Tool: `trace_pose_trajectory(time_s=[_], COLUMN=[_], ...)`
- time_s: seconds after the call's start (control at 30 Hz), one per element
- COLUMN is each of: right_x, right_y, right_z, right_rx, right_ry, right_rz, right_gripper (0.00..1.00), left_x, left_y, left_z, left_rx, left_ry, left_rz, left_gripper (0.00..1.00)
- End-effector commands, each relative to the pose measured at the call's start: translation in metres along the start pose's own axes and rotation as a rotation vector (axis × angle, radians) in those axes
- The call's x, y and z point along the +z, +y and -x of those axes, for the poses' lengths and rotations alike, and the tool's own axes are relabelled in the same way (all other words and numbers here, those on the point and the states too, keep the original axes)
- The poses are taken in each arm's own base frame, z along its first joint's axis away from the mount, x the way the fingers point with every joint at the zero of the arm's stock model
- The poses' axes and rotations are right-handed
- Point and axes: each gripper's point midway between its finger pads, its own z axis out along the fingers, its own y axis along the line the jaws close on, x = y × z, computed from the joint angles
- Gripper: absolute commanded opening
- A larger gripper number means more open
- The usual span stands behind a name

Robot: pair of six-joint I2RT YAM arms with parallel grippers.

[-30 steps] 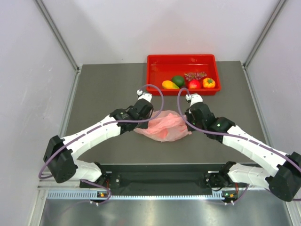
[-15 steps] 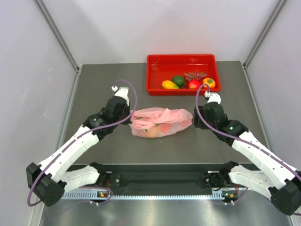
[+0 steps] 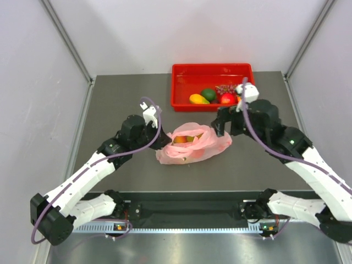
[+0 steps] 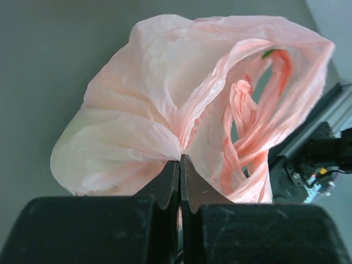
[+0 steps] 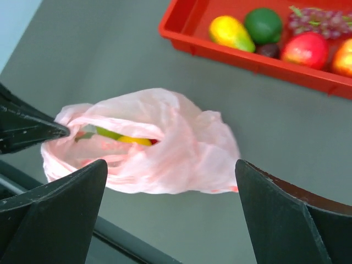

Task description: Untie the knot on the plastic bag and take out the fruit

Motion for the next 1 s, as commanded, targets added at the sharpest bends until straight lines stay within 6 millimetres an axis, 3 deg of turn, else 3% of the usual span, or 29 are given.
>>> trace_pose_trajectory(time_s=[0.0, 0.1, 0.2, 0.3, 0.33, 0.43, 0.63, 0.73, 0.83, 0.87, 0.93, 0.97], right_x=[0.020, 0.033, 0.047, 0.053, 0.051, 0.048, 0.029, 0.017, 0.010, 0.007, 0.008, 0.007], right_y=[0.012, 0.037, 0.038, 0.019, 0.002, -0.022, -0.070, -0.095, -0.116, -0.121, -0.126, -0.128], right_z=[-0.027, -0.037, -0.041, -0.049, -0.051, -0.061, -0.099, -0.111, -0.120, -0.123, -0.121, -0.119], right_rx=[-0.124, -0.149, -0.162, -0.180, -0.211, -0.247, -0.230, -0.186, -0.151, -0.141, -0.120, -0.113], right_ry=[0.147, 0.179, 0.191, 0.215, 0.221, 0.247, 0.340, 0.362, 0.382, 0.381, 0.376, 0.367], right_rz=[-0.059, -0.065, -0.145, -0.315, -0.404, -0.536, -0.626, -0.644, -0.649, -0.650, -0.632, -0.623], right_gripper=[1.00, 1.00, 1.00, 1.00, 1.00, 1.00, 0.90, 0.81, 0.63, 0.48, 0.30, 0.14], left_x=[-0.004, -0.006, -0.008, -0.009, -0.009, -0.011, -0.020, -0.025, -0.028, -0.028, -0.028, -0.027], left_y=[-0.031, -0.036, -0.039, -0.038, -0.036, -0.030, -0.006, 0.006, 0.012, 0.013, 0.015, 0.017], left_z=[0.023, 0.025, 0.025, 0.025, 0.024, 0.026, 0.029, 0.032, 0.033, 0.034, 0.032, 0.032], left_rx=[0.000, -0.004, 0.001, 0.006, 0.006, 0.020, 0.053, 0.064, 0.079, 0.087, 0.088, 0.092], left_ry=[-0.085, -0.092, -0.095, -0.096, -0.092, -0.108, -0.140, -0.156, -0.160, -0.162, -0.158, -0.156], left_rz=[-0.151, -0.170, -0.181, -0.176, -0.171, -0.136, 0.000, 0.073, 0.106, 0.109, 0.119, 0.128], left_gripper=[0.00, 0.00, 0.00, 0.00, 0.00, 0.00, 0.00, 0.00, 0.00, 0.00, 0.00, 0.00])
